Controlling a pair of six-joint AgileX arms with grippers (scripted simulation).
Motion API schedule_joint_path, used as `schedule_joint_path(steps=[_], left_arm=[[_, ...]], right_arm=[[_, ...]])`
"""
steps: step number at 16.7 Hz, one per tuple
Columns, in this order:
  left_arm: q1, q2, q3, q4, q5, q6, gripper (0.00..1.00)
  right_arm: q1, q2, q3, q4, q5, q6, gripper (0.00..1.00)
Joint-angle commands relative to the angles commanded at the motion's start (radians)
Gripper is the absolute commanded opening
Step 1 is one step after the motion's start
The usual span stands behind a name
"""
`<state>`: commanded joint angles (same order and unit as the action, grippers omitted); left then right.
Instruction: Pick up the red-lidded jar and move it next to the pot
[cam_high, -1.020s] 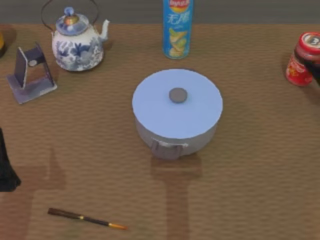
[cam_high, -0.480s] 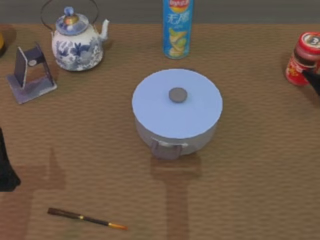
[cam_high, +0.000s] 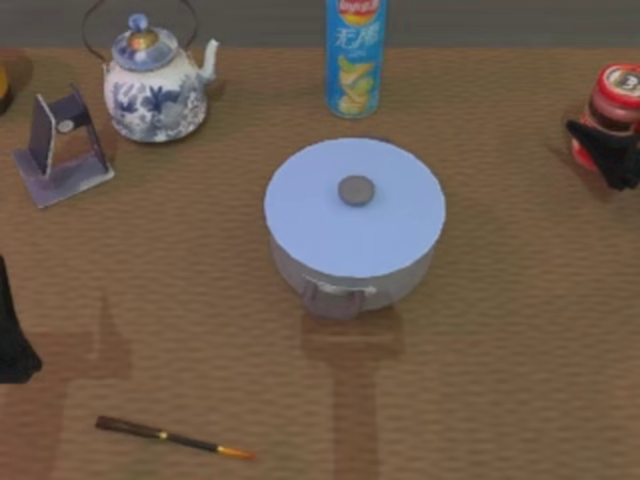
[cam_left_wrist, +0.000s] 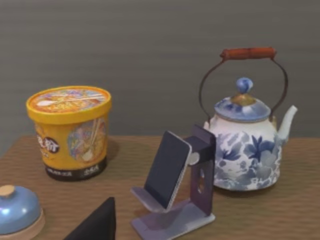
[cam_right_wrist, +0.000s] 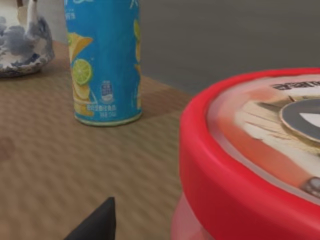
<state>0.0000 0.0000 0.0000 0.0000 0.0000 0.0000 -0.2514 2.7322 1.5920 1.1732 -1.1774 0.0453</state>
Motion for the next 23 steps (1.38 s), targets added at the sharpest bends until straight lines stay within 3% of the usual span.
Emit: schedule_joint_path(steps=[2, 15, 23], left_arm=[[0.000, 0.000, 0.000, 0.000, 0.000, 0.000, 1.00], [0.000, 0.000, 0.000, 0.000, 0.000, 0.000, 1.00], [0.000, 0.000, 0.000, 0.000, 0.000, 0.000, 1.00]], right_arm=[[0.000, 0.000, 0.000, 0.000, 0.000, 0.000, 1.00], [0.000, 0.000, 0.000, 0.000, 0.000, 0.000, 0.02], [0.000, 0.000, 0.000, 0.000, 0.000, 0.000, 0.00]])
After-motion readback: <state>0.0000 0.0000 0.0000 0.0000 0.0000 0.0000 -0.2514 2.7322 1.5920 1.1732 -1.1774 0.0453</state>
